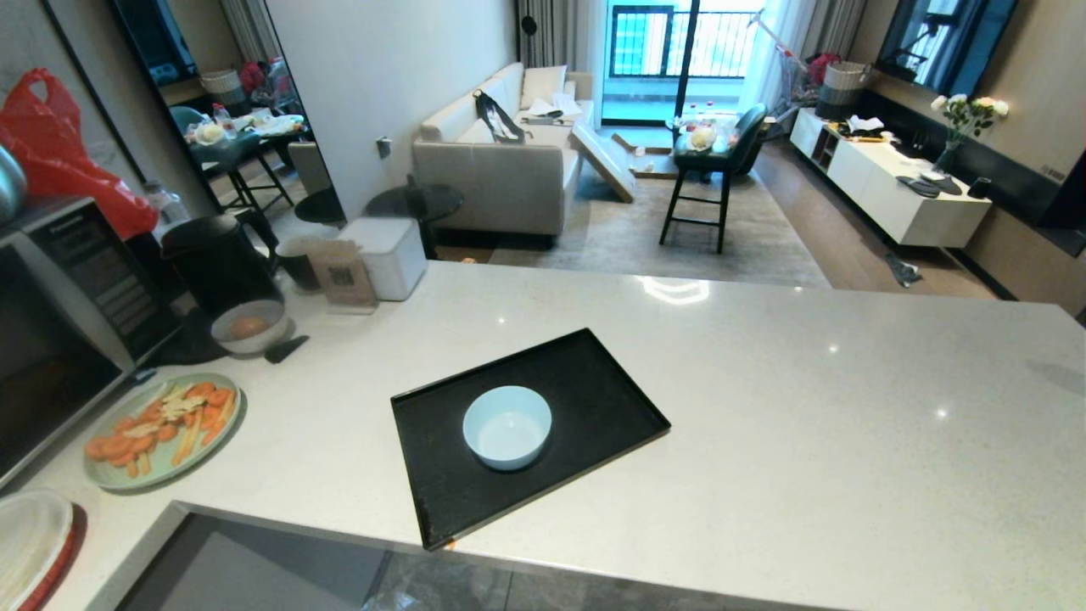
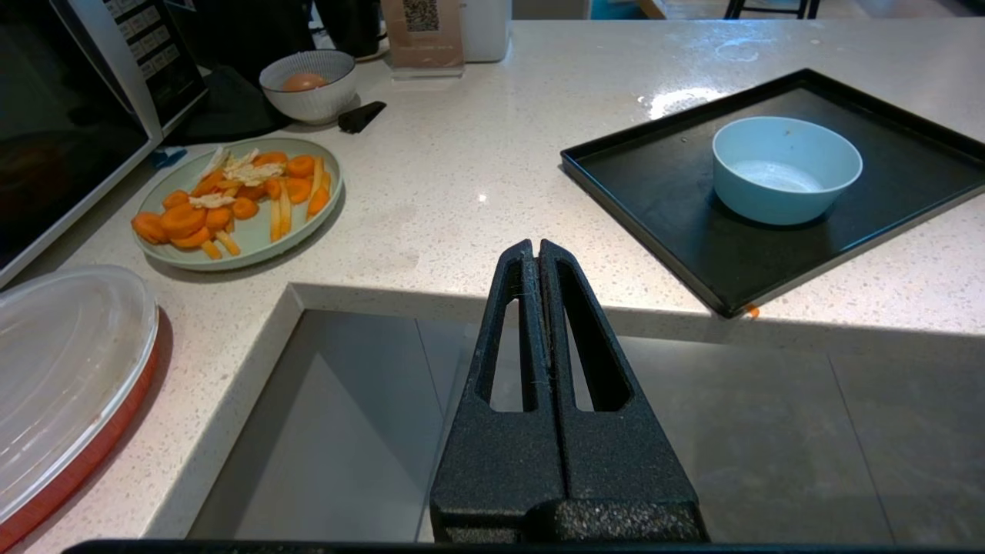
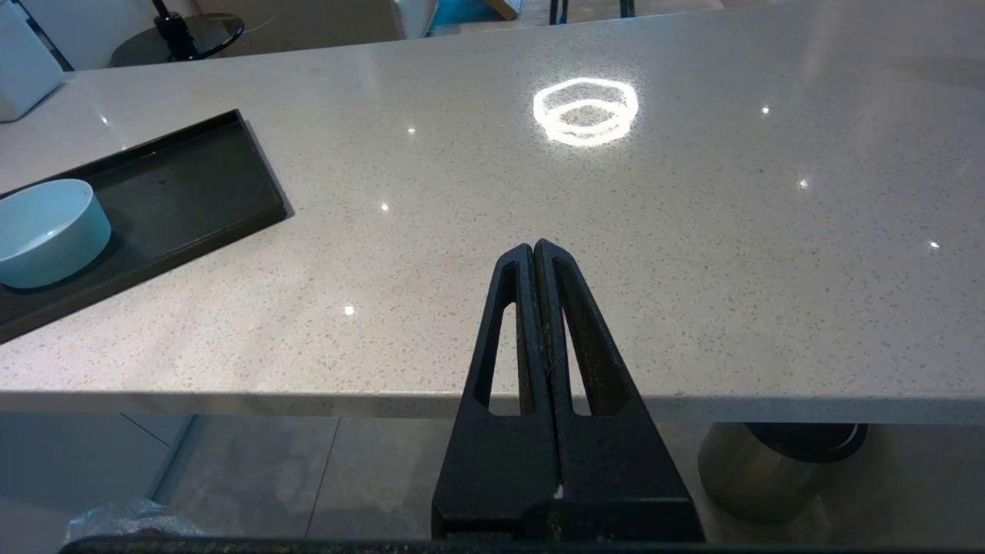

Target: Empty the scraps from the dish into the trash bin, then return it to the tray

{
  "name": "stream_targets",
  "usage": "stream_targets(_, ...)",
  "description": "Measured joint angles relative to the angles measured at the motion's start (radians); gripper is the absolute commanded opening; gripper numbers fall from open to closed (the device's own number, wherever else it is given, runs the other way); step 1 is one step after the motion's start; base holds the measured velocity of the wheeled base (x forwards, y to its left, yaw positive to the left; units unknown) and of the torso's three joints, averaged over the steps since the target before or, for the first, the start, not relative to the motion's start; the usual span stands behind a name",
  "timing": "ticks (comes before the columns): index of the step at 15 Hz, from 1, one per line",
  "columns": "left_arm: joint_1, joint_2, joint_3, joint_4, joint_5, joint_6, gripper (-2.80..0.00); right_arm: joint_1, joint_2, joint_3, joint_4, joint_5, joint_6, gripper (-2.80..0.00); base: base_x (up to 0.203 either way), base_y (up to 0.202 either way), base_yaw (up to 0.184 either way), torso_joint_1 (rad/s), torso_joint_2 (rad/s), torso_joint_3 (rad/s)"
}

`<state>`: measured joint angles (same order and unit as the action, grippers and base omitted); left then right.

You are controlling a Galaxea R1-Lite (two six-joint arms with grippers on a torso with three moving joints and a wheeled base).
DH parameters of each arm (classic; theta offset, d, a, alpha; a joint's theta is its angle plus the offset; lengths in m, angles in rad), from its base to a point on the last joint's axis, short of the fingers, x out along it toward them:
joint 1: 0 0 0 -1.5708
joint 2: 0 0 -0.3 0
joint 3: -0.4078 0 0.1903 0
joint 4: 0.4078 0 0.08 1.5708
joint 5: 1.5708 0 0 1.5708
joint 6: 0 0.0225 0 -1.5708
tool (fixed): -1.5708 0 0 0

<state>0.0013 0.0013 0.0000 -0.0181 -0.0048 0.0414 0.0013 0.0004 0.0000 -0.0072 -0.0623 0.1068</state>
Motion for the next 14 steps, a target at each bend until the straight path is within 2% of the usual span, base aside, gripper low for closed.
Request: stream_targets(14,0.0,0.0,0.0,0.0,0.001,0.0,-2.8,0.0,0.0,0.0,0.001,0.0,-0.007,-2.8,0.0,0.0,0.0,0.0,0.0,0.0)
